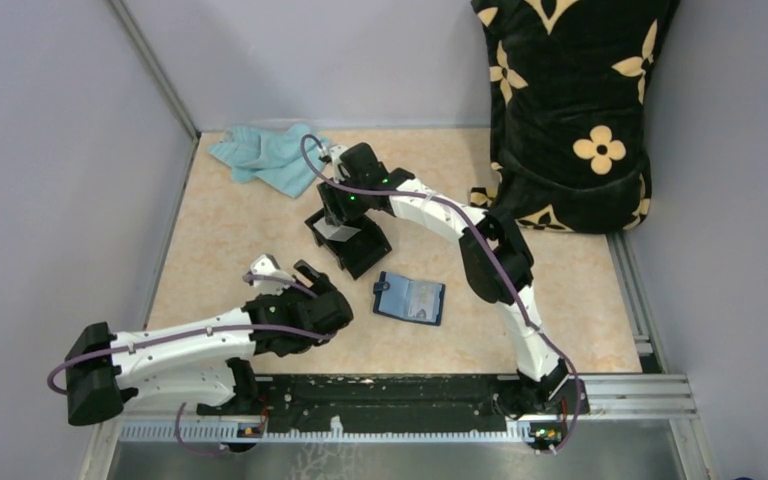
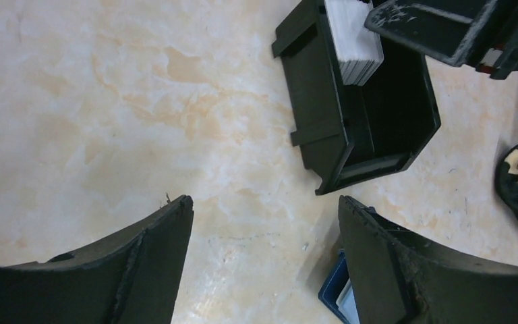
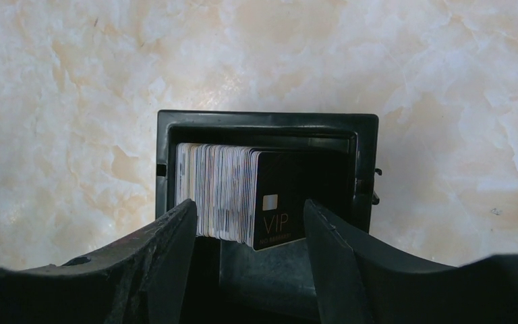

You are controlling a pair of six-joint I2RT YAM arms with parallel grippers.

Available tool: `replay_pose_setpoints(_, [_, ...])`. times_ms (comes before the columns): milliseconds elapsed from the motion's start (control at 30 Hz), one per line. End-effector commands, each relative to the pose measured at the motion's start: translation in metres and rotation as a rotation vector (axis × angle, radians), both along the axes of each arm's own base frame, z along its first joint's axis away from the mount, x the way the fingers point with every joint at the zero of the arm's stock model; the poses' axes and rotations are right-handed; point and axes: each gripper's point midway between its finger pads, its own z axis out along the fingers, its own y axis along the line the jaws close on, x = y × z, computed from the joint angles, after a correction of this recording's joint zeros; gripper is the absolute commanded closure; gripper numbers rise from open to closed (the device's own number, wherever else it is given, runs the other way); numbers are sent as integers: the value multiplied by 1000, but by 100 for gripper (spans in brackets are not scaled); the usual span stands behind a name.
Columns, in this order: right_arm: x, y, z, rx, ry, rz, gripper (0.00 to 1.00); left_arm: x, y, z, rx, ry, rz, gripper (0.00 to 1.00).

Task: Put the credit cards into the card holder
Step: Pick up the credit card from the storage box.

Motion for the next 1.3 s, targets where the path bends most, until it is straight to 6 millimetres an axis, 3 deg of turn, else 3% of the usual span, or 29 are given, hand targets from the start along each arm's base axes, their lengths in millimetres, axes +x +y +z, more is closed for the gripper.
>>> replay_pose_setpoints(0, [-1, 15, 12, 19, -18, 42, 41, 23, -8, 15, 107, -70, -89, 15])
replay_pose_setpoints(67, [-1, 16, 8, 13, -6, 45, 41, 37, -22, 24, 104, -98, -195, 14])
replay_pose_setpoints(233, [-1, 19, -2, 8, 19, 48, 43, 54, -24, 27, 60, -157, -330, 15])
replay_pose_setpoints(533, [-8, 20, -18, -2, 76, 59, 49, 66, -29, 3, 86, -85, -403, 13])
replay_pose_setpoints(800, [-13, 21, -5, 38, 83, 56, 52, 74, -23, -22, 70, -29, -390, 14])
replay_pose_setpoints(1267, [-16, 23, 16, 76, 78, 56, 71, 93, -20, -51, 48, 23, -364, 16])
